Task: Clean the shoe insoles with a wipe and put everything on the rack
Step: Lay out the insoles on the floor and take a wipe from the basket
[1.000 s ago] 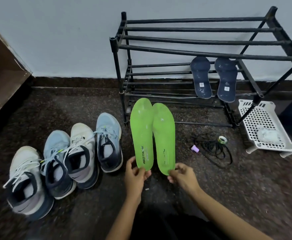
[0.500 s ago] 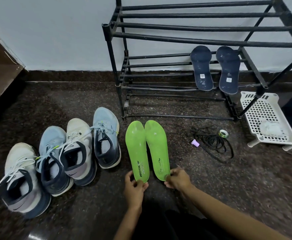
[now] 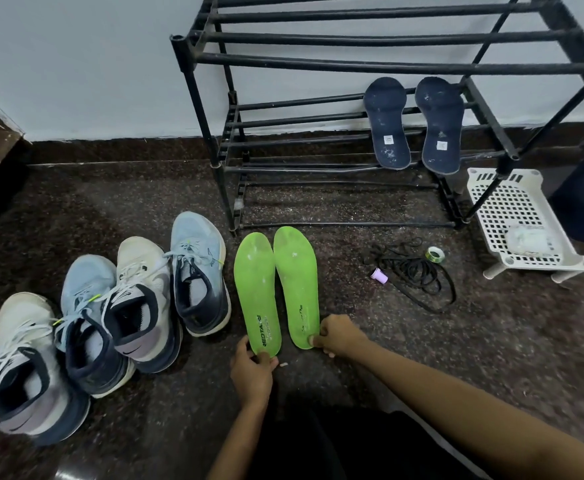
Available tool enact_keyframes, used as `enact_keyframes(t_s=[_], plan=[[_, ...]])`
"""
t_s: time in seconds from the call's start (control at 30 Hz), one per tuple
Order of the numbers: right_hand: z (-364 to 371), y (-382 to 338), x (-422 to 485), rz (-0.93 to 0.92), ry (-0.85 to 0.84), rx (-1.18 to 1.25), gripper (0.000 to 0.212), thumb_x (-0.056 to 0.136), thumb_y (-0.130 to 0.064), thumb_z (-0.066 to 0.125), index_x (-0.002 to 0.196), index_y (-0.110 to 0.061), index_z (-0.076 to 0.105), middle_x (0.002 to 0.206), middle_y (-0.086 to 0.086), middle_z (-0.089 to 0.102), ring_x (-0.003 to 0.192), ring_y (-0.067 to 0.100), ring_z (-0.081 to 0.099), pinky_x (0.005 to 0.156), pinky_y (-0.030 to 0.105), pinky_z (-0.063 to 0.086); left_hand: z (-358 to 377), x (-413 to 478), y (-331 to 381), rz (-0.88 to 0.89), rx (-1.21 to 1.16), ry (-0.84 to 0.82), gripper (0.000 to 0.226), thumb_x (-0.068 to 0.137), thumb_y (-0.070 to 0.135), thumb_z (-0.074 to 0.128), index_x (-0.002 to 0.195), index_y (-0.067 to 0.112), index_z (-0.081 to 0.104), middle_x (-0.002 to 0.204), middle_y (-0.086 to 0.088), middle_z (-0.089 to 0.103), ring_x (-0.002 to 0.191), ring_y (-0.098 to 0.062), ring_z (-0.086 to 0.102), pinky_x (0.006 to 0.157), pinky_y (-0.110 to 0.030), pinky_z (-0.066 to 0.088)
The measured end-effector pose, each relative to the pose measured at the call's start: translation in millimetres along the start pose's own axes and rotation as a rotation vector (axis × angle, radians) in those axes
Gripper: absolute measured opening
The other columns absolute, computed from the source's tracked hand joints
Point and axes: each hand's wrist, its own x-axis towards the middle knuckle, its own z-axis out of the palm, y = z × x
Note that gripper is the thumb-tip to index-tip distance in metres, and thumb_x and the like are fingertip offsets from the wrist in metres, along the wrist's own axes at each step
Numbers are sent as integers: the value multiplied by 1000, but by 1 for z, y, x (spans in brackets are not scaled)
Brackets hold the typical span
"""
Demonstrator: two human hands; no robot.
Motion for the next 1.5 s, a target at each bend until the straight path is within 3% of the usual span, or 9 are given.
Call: enact_keyframes(t_s=[0.13, 0.33, 0.5, 0.7, 0.8, 0.9, 1.1, 1.27, 1.5], plan=[[-4, 0, -1, -12, 51, 54, 35, 84, -44, 62, 62, -19, 52, 78, 12, 68, 75, 26, 65, 74, 35, 54, -4, -15, 16, 48, 207, 67, 43, 95, 12, 55, 137, 9, 48, 123, -21, 51, 94, -35, 64, 70, -23, 43], [-21, 18, -6, -12, 253, 203, 18, 83, -27, 62, 66, -21, 57, 71, 2, 63, 73, 18, 62, 68, 26, 46, 22, -38, 54, 219, 270, 2, 39, 88, 14, 67, 123, 6, 52, 121, -15, 48, 103, -35, 57, 81, -31, 39], [-55, 29, -5, -27, 429, 409, 12, 83, -6, 54, 77, -14, 61, 64, -3, 60, 57, 8, 54, 52, 7, 36, 66, -36, 100, 335, 277, -184, 37, 89, 19, 65, 123, 9, 53, 117, -9, 53, 99, -24, 54, 84, -30, 40], [-120, 33, 15, 62, 718, 946, 5, 83, -15, 56, 84, -14, 61, 74, 6, 69, 65, 18, 66, 70, 38, 56, 134, -18, 169, 285, 92, -409, 37, 82, 43, 63, 109, 18, 54, 101, -4, 68, 91, -24, 67, 87, -44, 56], [-163, 36, 17, 61, 834, 1274, 12, 87, -17, 51, 86, -7, 57, 72, 9, 65, 58, 17, 61, 65, 35, 54, 161, -14, 212, 203, -77, -487, 32, 91, 34, 60, 108, 7, 59, 79, 1, 62, 72, -16, 63, 82, -41, 59], [-204, 37, 16, 30, 887, 1451, 21, 92, -27, 53, 84, -8, 54, 76, 10, 63, 61, 18, 60, 60, 29, 52, 177, -13, 259, 177, -189, -525, 27, 96, 31, 57, 75, 15, 53, 67, -1, 54, 72, -19, 58, 88, -42, 55], [-260, 29, 14, 76, 888, 1542, 29, 92, -30, 54, 74, -7, 53, 74, 12, 62, 57, 18, 60, 57, 25, 50, 193, -8, 321, 36, -336, -518, 31, 94, 28, 63, 72, 14, 47, 76, -3, 56, 72, -16, 62, 91, -34, 54], [-281, 34, 17, 120, 895, 1560, 22, 87, -24, 61, 90, -3, 60, 82, 13, 70, 53, 16, 63, 42, 19, 44, 200, -13, 343, -85, -478, -513, 33, 93, 14, 66, 120, -1, 56, 121, -10, 63, 99, -23, 69, 83, -25, 57], [-290, 35, 14, 168, 891, 1544, 11, 84, 0, 63, 85, -4, 53, 99, 16, 69, 57, 18, 67, 60, 29, 58, 193, -10, 339, -77, -475, -482, 20, 87, -7, 64, 105, -1, 59, 118, -16, 66, 86, -21, 69, 60, -19, 57]])
